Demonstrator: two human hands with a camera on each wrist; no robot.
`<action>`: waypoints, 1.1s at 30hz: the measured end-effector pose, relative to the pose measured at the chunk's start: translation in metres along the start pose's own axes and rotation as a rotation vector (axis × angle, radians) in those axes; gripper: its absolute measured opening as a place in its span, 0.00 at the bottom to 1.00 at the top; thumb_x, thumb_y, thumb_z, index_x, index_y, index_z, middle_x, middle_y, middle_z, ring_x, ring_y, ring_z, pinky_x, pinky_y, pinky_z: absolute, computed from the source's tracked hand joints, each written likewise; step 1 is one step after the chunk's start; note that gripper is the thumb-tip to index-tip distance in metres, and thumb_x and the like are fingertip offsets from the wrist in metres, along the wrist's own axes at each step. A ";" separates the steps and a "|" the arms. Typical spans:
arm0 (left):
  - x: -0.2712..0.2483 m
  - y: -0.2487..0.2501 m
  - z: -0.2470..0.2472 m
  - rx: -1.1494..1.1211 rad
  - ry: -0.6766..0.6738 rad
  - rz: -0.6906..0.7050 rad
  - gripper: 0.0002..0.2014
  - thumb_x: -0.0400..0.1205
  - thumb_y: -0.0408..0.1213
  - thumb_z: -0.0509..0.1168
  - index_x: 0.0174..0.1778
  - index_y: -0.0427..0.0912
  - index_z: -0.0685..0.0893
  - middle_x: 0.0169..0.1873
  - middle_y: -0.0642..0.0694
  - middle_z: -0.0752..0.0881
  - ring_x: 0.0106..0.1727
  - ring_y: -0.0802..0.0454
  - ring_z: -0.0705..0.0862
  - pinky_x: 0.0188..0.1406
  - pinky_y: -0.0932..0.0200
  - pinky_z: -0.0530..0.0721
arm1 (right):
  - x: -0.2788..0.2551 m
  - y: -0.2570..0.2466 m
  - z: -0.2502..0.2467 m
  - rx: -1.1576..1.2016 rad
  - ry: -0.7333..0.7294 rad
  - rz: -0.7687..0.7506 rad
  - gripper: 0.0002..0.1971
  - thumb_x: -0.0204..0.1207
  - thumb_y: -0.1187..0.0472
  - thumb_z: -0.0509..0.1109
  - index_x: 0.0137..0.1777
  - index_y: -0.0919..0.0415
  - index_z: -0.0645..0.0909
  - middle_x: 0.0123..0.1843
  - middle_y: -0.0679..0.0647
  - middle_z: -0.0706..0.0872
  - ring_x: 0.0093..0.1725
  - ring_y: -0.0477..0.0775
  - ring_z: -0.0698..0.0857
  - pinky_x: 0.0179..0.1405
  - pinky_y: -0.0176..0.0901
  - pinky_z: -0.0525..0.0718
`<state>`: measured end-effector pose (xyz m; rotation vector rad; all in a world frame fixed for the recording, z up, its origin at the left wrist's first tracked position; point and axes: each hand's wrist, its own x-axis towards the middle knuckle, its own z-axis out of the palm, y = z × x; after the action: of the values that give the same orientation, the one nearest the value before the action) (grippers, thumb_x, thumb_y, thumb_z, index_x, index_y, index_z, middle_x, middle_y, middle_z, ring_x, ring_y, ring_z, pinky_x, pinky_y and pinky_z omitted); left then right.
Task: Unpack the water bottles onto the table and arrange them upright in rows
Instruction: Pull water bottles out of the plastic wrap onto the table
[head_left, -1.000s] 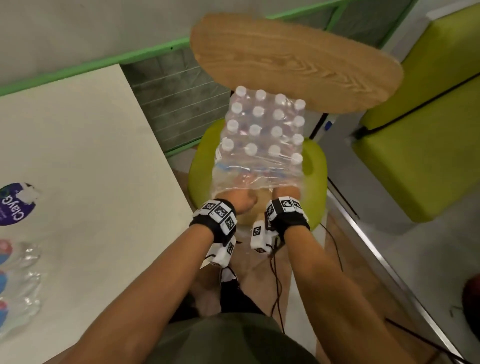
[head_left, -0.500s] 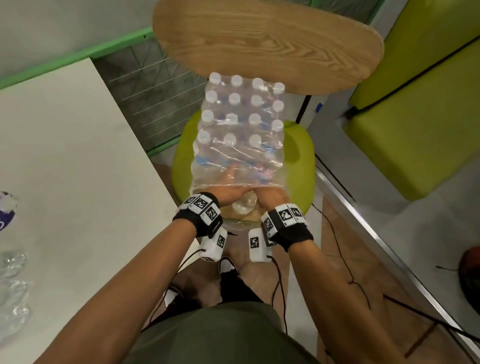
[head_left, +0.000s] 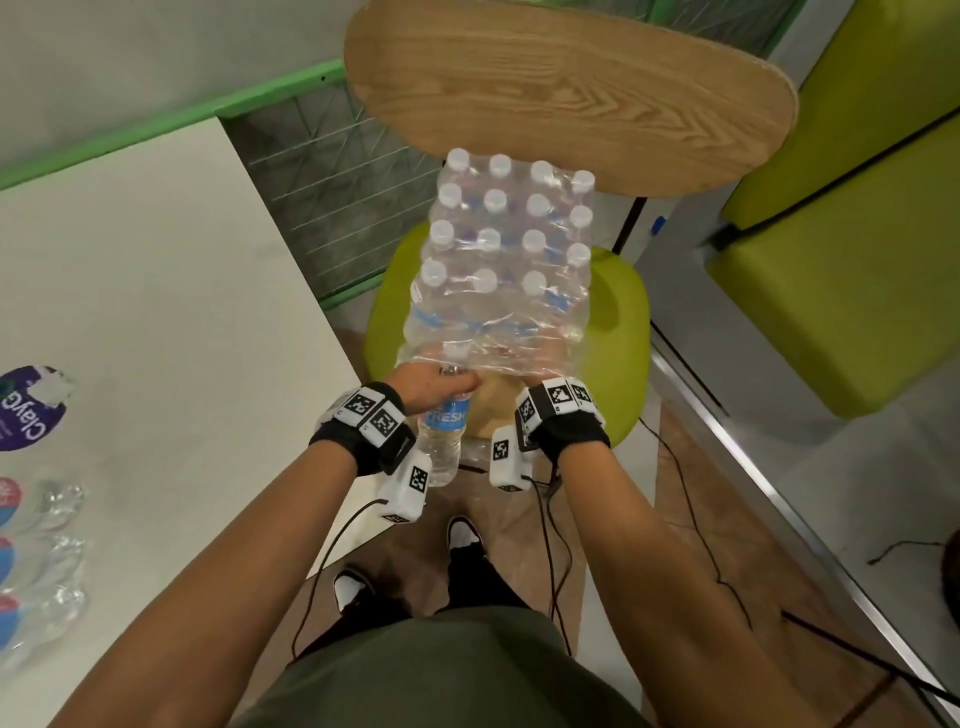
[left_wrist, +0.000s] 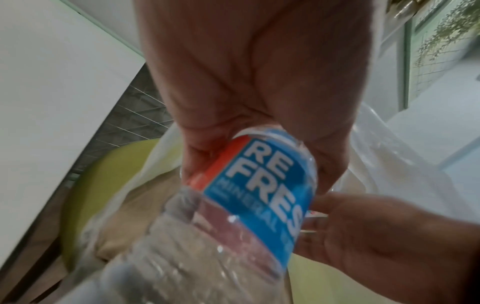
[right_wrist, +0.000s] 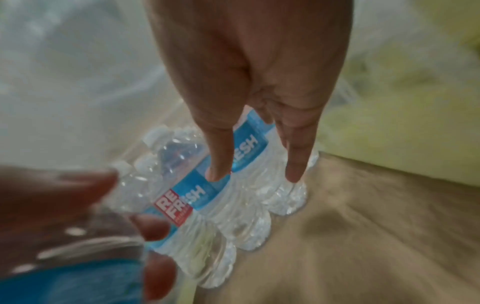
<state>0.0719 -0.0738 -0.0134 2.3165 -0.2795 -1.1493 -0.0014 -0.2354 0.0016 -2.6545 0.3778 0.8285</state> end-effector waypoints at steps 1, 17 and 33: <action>0.000 -0.003 0.000 0.014 -0.009 0.006 0.29 0.76 0.64 0.60 0.62 0.45 0.83 0.57 0.47 0.83 0.53 0.52 0.80 0.53 0.62 0.74 | -0.007 -0.002 0.000 -0.043 -0.022 -0.012 0.08 0.70 0.64 0.68 0.49 0.59 0.82 0.57 0.61 0.86 0.56 0.62 0.85 0.51 0.43 0.80; -0.018 -0.021 -0.006 -0.116 -0.047 0.200 0.21 0.73 0.57 0.68 0.52 0.44 0.83 0.50 0.42 0.89 0.52 0.46 0.87 0.60 0.43 0.83 | -0.003 -0.012 0.013 0.697 0.017 0.118 0.10 0.74 0.50 0.72 0.50 0.54 0.84 0.61 0.60 0.87 0.50 0.55 0.87 0.47 0.42 0.84; -0.171 -0.244 -0.021 -0.667 0.767 -0.045 0.16 0.73 0.42 0.74 0.54 0.49 0.78 0.43 0.52 0.84 0.44 0.53 0.81 0.51 0.58 0.76 | 0.000 -0.210 0.096 0.353 -0.370 -0.529 0.35 0.56 0.55 0.82 0.62 0.50 0.68 0.56 0.57 0.86 0.55 0.60 0.85 0.52 0.49 0.83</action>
<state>-0.0292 0.2076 -0.0208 1.9591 0.3864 -0.2277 0.0232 -0.0072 -0.0235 -2.0666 -0.2443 0.9398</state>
